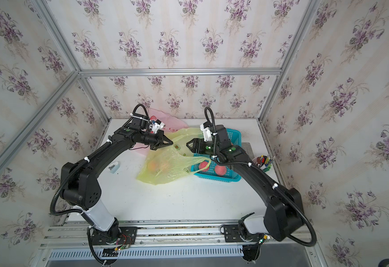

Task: Place the peach into a plastic bag & tie a knot
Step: Place the peach in the plastic bag, then pick up the peach from the basket.

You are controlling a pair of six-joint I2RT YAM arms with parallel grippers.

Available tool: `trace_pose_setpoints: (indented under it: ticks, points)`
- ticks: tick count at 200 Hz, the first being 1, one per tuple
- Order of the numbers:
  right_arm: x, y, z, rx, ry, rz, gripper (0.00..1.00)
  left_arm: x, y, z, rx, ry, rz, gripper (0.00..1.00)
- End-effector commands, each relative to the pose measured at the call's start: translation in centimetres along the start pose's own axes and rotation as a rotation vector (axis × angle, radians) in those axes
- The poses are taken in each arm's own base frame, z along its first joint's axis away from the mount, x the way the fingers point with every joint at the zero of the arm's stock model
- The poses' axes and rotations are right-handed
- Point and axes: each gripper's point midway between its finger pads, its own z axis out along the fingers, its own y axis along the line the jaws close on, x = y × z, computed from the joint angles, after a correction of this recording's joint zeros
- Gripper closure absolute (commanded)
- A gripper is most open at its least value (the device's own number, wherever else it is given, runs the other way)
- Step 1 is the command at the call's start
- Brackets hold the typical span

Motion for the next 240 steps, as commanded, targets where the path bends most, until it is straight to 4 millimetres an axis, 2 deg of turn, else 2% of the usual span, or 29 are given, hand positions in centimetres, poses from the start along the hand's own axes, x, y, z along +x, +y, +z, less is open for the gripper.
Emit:
trace_pose_setpoints:
  ticks: [1, 19, 39, 79, 106, 147, 193, 222, 240]
  points:
    - [1.9, -4.3, -3.0, 0.193, 0.008, 0.01, 0.3, -0.2, -0.2, 0.0, 0.015, -0.006, 0.007, 1.0]
    - [2.7, -6.3, -5.0, 0.261, -0.021, 0.04, 0.29, -0.3, -0.1, 0.0, 0.014, -0.006, 0.008, 1.0]
    - [3.9, -8.5, -5.5, 0.337, -0.033, 0.077, 0.26, -0.4, -0.2, 0.0, 0.015, -0.007, 0.007, 1.0]
    - [7.3, -14.6, -3.7, 0.551, 0.05, 0.131, 0.22, -0.4, -0.2, 0.1, 0.022, -0.002, 0.007, 1.0]
    - [8.3, -17.0, -2.6, 0.624, 0.078, 0.145, 0.19, -0.4, -0.2, 0.2, 0.025, 0.001, 0.008, 1.0]
    - [8.3, -18.6, -1.0, 0.636, 0.102, 0.166, 0.13, -0.3, -0.1, 0.5, 0.033, 0.011, 0.007, 1.0]
    - [9.1, -20.6, 1.1, 0.65, 0.164, 0.175, 0.04, -0.2, -0.1, 0.4, 0.033, 0.011, 0.008, 1.0]
    - [9.8, -21.1, 2.0, 0.64, 0.192, 0.181, 0.09, -0.3, 0.0, 0.5, 0.035, 0.012, 0.004, 1.0]
    - [10.2, -21.0, 2.4, 0.619, 0.199, 0.185, 0.19, -0.2, 0.0, 0.5, 0.035, 0.013, 0.004, 1.0]
